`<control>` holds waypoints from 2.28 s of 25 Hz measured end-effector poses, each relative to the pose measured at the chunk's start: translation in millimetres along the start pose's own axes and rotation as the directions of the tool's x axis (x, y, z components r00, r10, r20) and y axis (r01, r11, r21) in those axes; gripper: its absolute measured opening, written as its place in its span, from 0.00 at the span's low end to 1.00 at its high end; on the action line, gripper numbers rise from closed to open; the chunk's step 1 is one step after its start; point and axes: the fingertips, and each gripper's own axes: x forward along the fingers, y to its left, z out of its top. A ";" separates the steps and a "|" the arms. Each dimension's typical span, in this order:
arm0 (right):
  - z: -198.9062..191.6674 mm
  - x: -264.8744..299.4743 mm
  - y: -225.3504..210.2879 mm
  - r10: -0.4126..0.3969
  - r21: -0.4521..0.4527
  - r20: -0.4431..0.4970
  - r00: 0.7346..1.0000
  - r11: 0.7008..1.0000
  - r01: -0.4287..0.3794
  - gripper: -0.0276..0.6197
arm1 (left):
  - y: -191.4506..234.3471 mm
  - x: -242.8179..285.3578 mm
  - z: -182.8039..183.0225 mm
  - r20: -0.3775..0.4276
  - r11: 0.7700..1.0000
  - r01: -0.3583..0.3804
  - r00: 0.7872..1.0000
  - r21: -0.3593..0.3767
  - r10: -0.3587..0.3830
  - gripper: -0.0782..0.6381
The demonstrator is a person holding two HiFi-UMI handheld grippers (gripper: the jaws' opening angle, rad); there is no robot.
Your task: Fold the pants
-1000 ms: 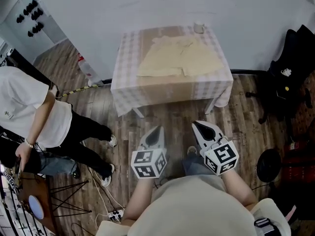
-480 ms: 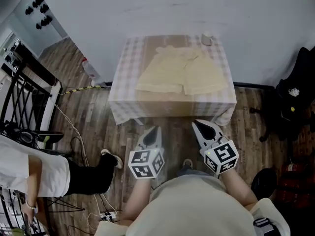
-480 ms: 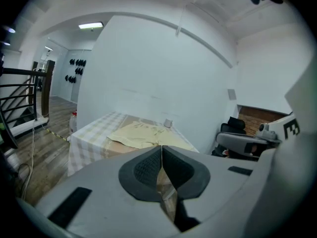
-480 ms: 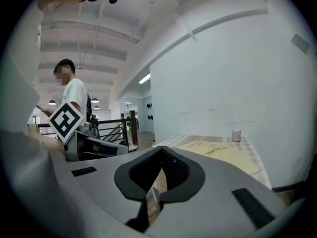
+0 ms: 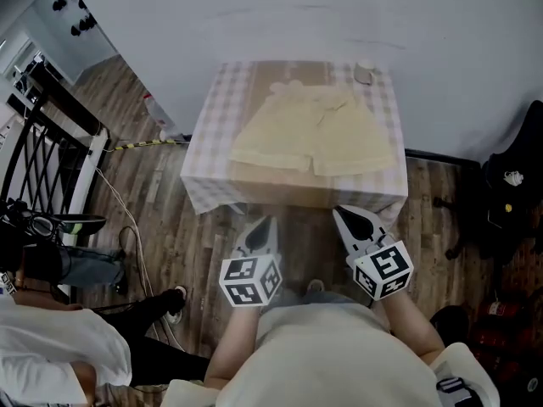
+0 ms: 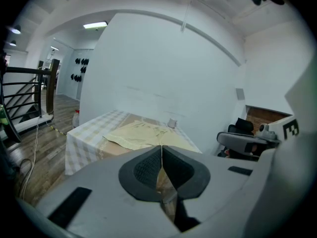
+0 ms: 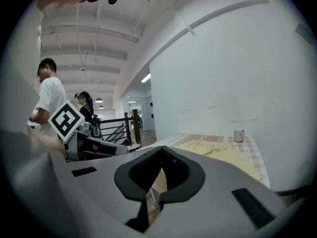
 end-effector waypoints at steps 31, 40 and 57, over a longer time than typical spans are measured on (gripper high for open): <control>28.1 191.1 -33.2 -0.005 -0.034 -0.027 1.000 0.999 0.004 0.04 | 179.1 129.0 43.6 -0.088 0.995 -0.100 0.991 -0.012 0.098 0.12; 24.2 244.4 -35.4 -0.004 -0.015 -0.060 0.998 1.000 0.003 0.04 | 234.2 169.2 26.1 -0.183 0.991 -0.128 0.974 0.024 0.130 0.12; 14.3 293.4 -31.4 -0.032 -0.019 -0.116 0.993 0.999 0.030 0.04 | 284.7 222.3 -18.1 -0.387 0.989 -0.135 0.910 0.052 0.145 0.24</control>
